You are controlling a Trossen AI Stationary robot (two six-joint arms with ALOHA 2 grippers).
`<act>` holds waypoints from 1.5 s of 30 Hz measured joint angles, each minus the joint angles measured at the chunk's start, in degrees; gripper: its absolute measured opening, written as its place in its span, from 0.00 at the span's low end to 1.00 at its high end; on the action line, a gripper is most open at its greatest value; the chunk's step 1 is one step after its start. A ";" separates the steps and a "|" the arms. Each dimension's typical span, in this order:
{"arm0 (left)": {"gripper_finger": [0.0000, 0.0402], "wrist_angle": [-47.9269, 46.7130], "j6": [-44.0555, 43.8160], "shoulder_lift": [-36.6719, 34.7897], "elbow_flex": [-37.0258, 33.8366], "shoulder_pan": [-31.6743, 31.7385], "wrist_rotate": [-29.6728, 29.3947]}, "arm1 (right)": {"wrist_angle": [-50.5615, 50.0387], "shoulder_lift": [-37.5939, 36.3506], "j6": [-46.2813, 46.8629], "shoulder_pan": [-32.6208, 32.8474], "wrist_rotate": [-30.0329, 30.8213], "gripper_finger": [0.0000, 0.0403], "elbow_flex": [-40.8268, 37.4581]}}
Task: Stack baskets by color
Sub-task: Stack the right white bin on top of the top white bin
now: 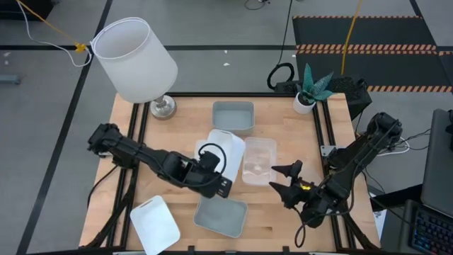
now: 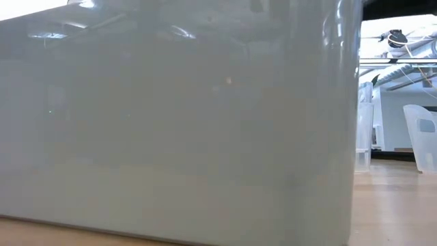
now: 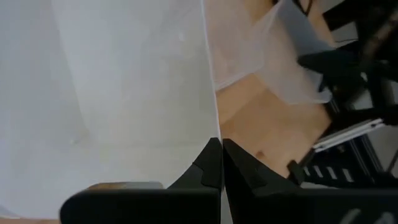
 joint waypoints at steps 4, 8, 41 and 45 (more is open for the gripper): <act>0.01 -0.79 -2.73 0.00 0.00 -1.37 0.07 | 0.03 -2.65 -0.99 0.79 0.01 0.84 -2.24; 0.01 -2.59 -5.84 0.00 0.00 -1.95 -0.94 | 0.02 -6.21 -1.31 0.84 0.00 0.84 -4.42; 0.01 -13.87 -14.76 5.42 -0.02 4.40 3.67 | 0.27 -16.78 0.26 0.80 -3.07 0.84 -9.35; 0.03 -14.19 -14.74 5.92 0.00 4.98 3.69 | 0.25 -16.78 0.26 0.80 -3.08 0.84 -9.35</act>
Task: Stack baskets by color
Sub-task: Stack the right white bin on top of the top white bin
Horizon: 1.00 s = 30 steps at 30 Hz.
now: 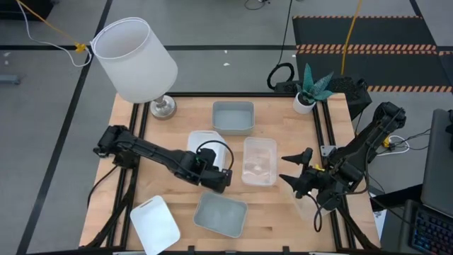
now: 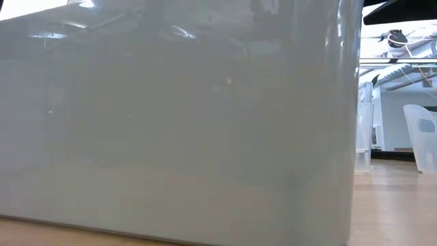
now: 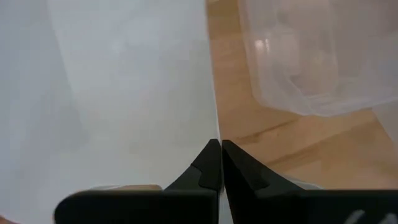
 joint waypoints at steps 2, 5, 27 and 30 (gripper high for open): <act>0.05 -0.45 -0.20 0.53 -0.02 0.08 -0.04 | 0.00 0.00 0.00 0.00 0.00 0.84 0.00; 0.08 -0.80 -0.63 1.18 -0.02 0.42 -0.01 | 0.00 0.00 0.00 0.00 0.00 0.84 0.00; 0.29 0.80 22.63 1.32 4.07 -0.55 -10.66 | -0.24 0.00 0.87 0.00 -2.95 0.84 0.00; 0.29 0.33 34.28 1.36 4.04 -0.45 -11.92 | -0.24 0.00 0.50 0.00 -2.94 0.84 0.00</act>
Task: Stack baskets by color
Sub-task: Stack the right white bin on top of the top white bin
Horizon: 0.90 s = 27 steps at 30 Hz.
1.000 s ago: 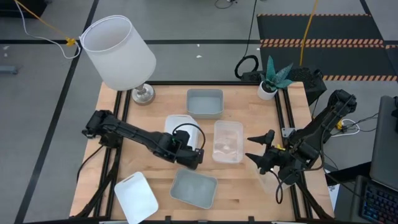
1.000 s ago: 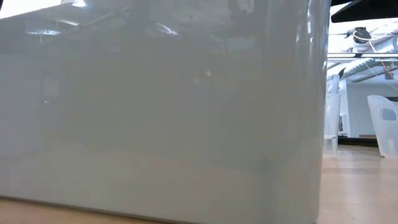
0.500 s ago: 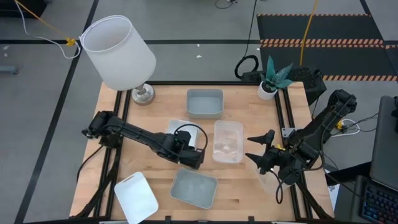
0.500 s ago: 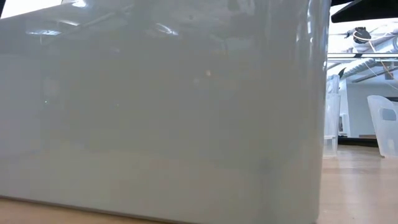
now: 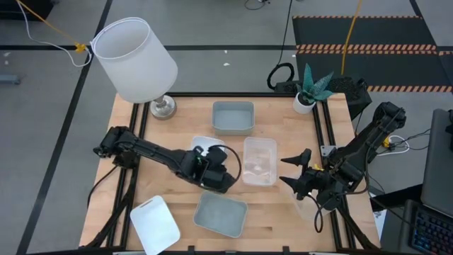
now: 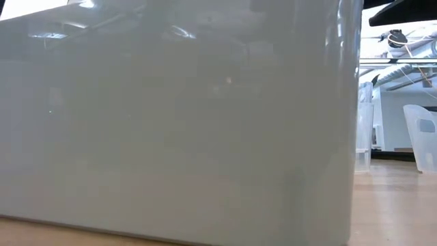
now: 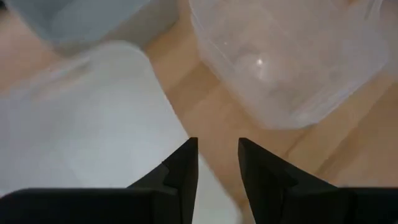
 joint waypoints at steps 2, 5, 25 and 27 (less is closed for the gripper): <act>0.29 -1.03 6.35 0.00 0.00 0.48 0.03 | 0.00 0.00 -0.67 -0.02 0.31 0.84 0.00; 0.29 -4.56 13.39 -0.08 0.00 1.82 0.18 | 0.00 0.00 -0.92 -0.06 0.44 0.84 0.00; 0.62 -8.41 59.81 -0.44 -0.01 16.53 6.05 | -0.02 0.00 -7.74 -7.74 0.22 0.84 0.00; 0.61 -8.31 61.50 -0.44 -0.06 18.17 6.12 | -0.02 0.00 -8.44 -8.71 0.20 0.84 0.00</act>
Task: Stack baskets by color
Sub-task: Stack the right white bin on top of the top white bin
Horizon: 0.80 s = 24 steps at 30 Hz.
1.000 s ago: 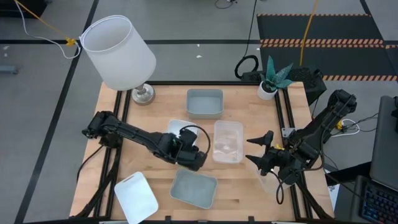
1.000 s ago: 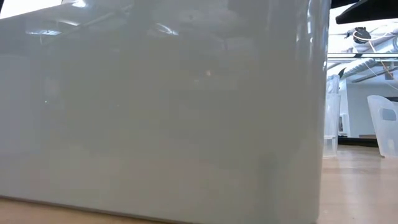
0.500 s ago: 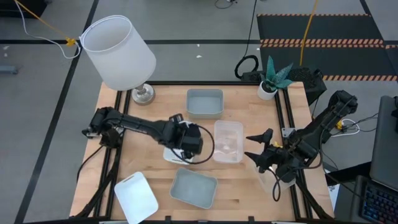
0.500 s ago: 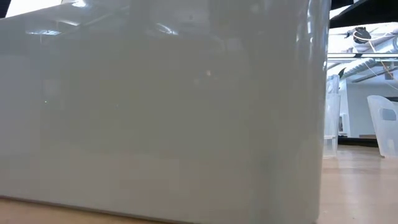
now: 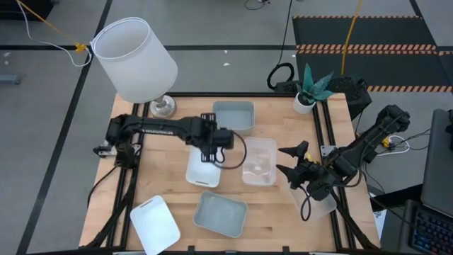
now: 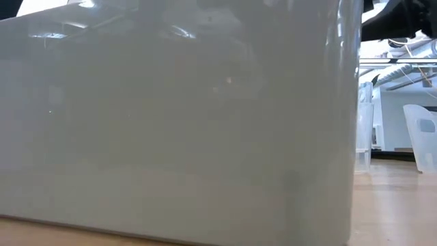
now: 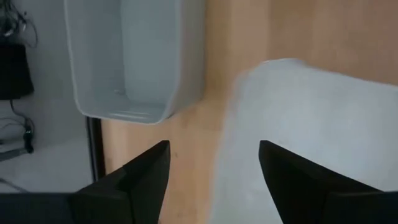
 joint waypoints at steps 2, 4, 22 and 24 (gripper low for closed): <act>0.57 0.18 1.20 0.00 0.00 1.61 1.83 | -0.02 0.00 -0.36 -0.63 -0.02 0.84 0.00; 0.52 0.21 1.98 0.00 0.00 3.02 5.13 | -0.02 0.00 -1.19 -1.11 -0.02 0.84 0.00; 0.20 3.48 1.00 0.04 -5.02 4.06 6.39 | 0.04 0.00 -5.00 -5.32 -0.19 0.84 0.00; 0.19 3.62 0.96 0.11 -5.94 4.06 6.05 | 0.04 0.00 -5.00 -5.32 -0.22 0.84 0.00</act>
